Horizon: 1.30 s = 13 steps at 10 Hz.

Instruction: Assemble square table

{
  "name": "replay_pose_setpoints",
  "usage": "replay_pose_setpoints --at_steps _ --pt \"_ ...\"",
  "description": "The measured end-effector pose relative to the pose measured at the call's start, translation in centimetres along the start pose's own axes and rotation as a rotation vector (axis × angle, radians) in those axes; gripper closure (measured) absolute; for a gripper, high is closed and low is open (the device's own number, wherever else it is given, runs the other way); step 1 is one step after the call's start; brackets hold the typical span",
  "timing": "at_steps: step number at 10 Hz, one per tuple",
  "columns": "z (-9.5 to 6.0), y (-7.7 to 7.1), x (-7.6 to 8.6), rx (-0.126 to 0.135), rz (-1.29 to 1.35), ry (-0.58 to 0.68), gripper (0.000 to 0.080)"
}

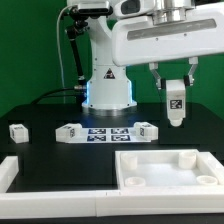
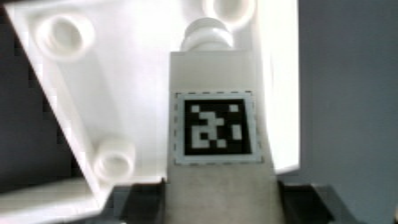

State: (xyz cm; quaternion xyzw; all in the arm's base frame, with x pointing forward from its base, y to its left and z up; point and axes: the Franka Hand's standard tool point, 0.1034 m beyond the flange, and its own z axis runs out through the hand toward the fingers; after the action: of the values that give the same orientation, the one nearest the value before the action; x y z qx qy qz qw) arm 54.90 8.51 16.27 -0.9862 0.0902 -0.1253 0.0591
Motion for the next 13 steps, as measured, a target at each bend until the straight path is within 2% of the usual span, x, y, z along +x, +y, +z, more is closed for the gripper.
replay_pose_setpoints --at_steps 1,2,3,4,5,6,7,9,10,11,12,13 --pt "0.2 -0.3 -0.2 0.011 -0.004 0.068 0.0509" --pt "0.4 -1.2 0.4 0.019 -0.024 0.125 0.0509" --pt "0.7 -1.3 1.7 0.023 -0.045 0.181 0.0509" --pt "0.4 -2.0 2.7 0.037 -0.053 0.258 0.0509" --pt "0.1 -4.3 2.7 0.063 -0.083 0.337 0.0509" --pt "0.4 -4.6 2.4 0.052 -0.108 0.376 0.0509" --pt "0.6 -4.0 2.5 0.039 -0.099 0.364 0.0509" --pt "0.6 -4.0 2.5 0.037 -0.111 0.365 0.0509" --pt "1.1 -3.2 2.9 0.011 -0.170 0.364 0.0509" --pt "1.5 -2.2 4.6 -0.014 -0.211 0.380 0.0509" --pt "2.1 -2.1 5.4 -0.018 -0.215 0.410 0.0509" --pt "3.3 -1.8 5.2 -0.025 -0.226 0.428 0.0509"
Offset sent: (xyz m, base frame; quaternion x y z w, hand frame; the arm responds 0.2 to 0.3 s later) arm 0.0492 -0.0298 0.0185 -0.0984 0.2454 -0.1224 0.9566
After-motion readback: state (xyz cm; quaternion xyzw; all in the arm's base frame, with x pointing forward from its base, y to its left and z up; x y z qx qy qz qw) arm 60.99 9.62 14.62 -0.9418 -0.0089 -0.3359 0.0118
